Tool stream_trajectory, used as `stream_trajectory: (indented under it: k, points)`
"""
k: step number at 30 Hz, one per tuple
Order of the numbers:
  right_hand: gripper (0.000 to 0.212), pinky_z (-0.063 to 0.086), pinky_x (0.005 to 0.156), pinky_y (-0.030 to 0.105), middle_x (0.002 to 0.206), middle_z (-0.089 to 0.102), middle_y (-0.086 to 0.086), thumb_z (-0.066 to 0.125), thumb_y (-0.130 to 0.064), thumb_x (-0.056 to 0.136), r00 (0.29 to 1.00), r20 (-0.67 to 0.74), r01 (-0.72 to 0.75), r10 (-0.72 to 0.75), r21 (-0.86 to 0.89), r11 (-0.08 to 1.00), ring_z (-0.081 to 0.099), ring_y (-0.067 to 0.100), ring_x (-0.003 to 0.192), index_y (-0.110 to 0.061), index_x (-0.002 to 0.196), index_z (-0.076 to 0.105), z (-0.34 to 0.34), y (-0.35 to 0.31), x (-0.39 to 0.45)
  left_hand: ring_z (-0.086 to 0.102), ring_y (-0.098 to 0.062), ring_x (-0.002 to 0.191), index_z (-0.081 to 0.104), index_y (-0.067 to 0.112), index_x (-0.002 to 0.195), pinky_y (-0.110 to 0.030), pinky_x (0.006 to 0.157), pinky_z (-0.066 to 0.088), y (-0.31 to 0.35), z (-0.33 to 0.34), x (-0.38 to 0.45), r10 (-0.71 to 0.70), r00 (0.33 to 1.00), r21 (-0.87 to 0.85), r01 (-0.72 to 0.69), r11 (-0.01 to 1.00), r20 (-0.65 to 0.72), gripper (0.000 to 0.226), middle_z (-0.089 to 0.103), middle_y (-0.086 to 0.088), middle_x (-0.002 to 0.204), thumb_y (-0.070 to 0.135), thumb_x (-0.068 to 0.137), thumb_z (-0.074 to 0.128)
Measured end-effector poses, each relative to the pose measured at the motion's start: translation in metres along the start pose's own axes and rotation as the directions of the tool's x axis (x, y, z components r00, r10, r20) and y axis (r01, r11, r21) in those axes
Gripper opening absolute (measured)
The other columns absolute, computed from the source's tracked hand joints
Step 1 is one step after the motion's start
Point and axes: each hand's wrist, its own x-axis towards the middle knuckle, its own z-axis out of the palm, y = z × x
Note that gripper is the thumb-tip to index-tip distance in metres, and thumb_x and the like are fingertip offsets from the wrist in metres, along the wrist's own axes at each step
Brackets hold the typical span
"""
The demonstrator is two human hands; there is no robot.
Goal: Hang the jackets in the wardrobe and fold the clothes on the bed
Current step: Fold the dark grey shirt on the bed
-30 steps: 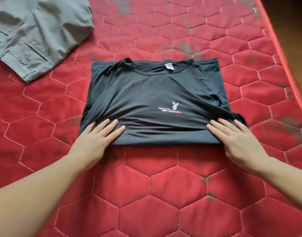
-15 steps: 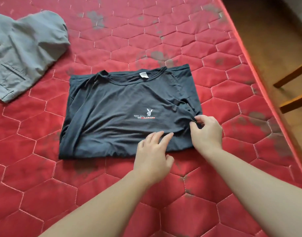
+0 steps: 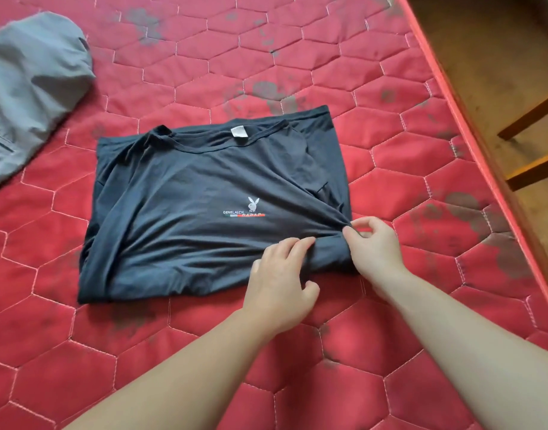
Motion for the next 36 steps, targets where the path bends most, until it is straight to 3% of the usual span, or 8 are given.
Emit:
stream_trajectory:
  k: [6, 9, 15, 20, 24, 28, 32, 36]
  points:
    - [0.024, 0.04, 0.083, 0.039, 0.107, 0.055, 0.002, 0.059, -0.025, 0.089, 0.8, 0.104, 0.552, -0.591, -0.512, 0.658, 0.051, 0.025, 0.097, -0.023, 0.113, 0.061, 0.004, -0.004, -0.008, 0.038, -0.023, 0.129, 0.039, 0.033, 0.145, -0.039, 0.099, 0.037, -0.003, 0.004, 0.001, 0.105, 0.994, 0.166, -0.101, 0.981, -0.011, 0.07, 0.04, 0.003, 0.147, 0.036, 0.077, 0.056]
    - [0.033, 0.038, 0.087, 0.042, 0.115, 0.053, 0.002, 0.058, -0.034, 0.089, 0.873, 0.158, 0.447, -0.462, -0.642, 0.624, 0.05, 0.028, 0.105, -0.025, 0.12, 0.057, 0.007, 0.003, -0.003, 0.046, -0.027, 0.124, 0.049, 0.029, 0.138, -0.041, 0.094, 0.041, -0.007, 0.003, 0.0, 0.146, 0.989, 0.192, -0.138, 0.972, -0.024, 0.066, 0.048, -0.002, 0.141, 0.042, 0.074, 0.062]
    - [0.055, 0.034, 0.077, 0.031, 0.105, 0.055, 0.001, 0.068, -0.052, 0.077, 0.995, -0.044, 0.078, -0.095, -0.291, 0.953, 0.05, 0.02, 0.095, -0.019, 0.118, 0.049, 0.008, -0.013, 0.013, 0.051, -0.024, 0.099, 0.051, 0.024, 0.119, -0.038, 0.078, 0.04, 0.024, 0.011, 0.025, 0.131, 0.987, 0.199, -0.11, 0.974, -0.098, 0.061, 0.053, 0.001, 0.113, 0.048, 0.066, 0.071]
    - [0.047, 0.04, 0.062, 0.028, 0.082, 0.065, -0.008, 0.073, -0.055, 0.074, 0.974, 0.228, 0.077, 0.002, -0.336, 0.939, 0.061, 0.013, 0.076, -0.016, 0.096, 0.06, 0.003, -0.041, 0.042, 0.057, -0.033, 0.097, 0.045, 0.022, 0.126, -0.042, 0.076, 0.04, 0.031, 0.009, 0.043, 0.005, 0.992, 0.089, 0.007, 0.996, -0.128, 0.047, 0.054, -0.003, 0.114, 0.028, 0.082, 0.06]
    - [0.045, 0.035, 0.044, 0.019, 0.055, 0.056, -0.006, 0.074, -0.058, 0.072, 0.924, 0.36, -0.089, 0.131, -0.131, 0.987, 0.046, 0.009, 0.046, -0.017, 0.083, 0.061, 0.009, -0.078, 0.067, 0.058, -0.034, 0.097, 0.05, 0.024, 0.109, -0.043, 0.075, 0.046, 0.016, -0.008, 0.035, -0.089, 0.971, -0.299, 0.019, 0.954, -0.223, 0.028, 0.063, -0.001, 0.106, 0.024, 0.082, 0.058]
    - [0.051, 0.046, 0.063, 0.03, 0.095, 0.07, 0.01, 0.082, -0.043, 0.07, 0.964, 0.217, -0.145, 0.152, -0.047, 0.988, 0.059, 0.019, 0.075, -0.009, 0.105, 0.069, 0.036, -0.11, 0.084, 0.066, -0.014, 0.092, 0.058, 0.026, 0.106, -0.032, 0.082, 0.05, -0.001, -0.027, 0.017, -0.197, 0.954, -0.684, -0.012, 0.729, -0.227, 0.03, 0.071, 0.008, 0.097, 0.014, 0.08, 0.064]
    - [0.016, 0.045, 0.049, 0.02, 0.083, 0.066, 0.003, 0.069, -0.012, 0.077, 0.98, 0.172, 0.107, -0.097, -0.048, 0.993, 0.057, 0.013, 0.063, -0.01, 0.092, 0.069, 0.079, -0.15, 0.074, 0.067, -0.006, 0.098, 0.064, 0.024, 0.105, -0.02, 0.088, 0.049, -0.021, -0.055, 0.003, -0.405, 0.89, -0.942, -0.073, 0.327, -0.209, 0.029, 0.072, 0.011, 0.102, 0.013, 0.078, 0.067]
    - [0.029, 0.047, 0.073, 0.028, 0.09, 0.064, 0.001, 0.066, -0.02, 0.075, 0.905, 0.178, 0.395, -0.386, -0.021, 0.918, 0.058, 0.017, 0.082, -0.007, 0.101, 0.063, 0.135, -0.202, 0.037, 0.07, -0.019, 0.097, 0.075, 0.02, 0.094, -0.04, 0.083, 0.055, -0.062, -0.084, -0.024, -0.631, 0.773, -0.977, -0.179, -0.112, -0.069, 0.027, 0.075, -0.002, 0.101, 0.009, 0.07, 0.071]
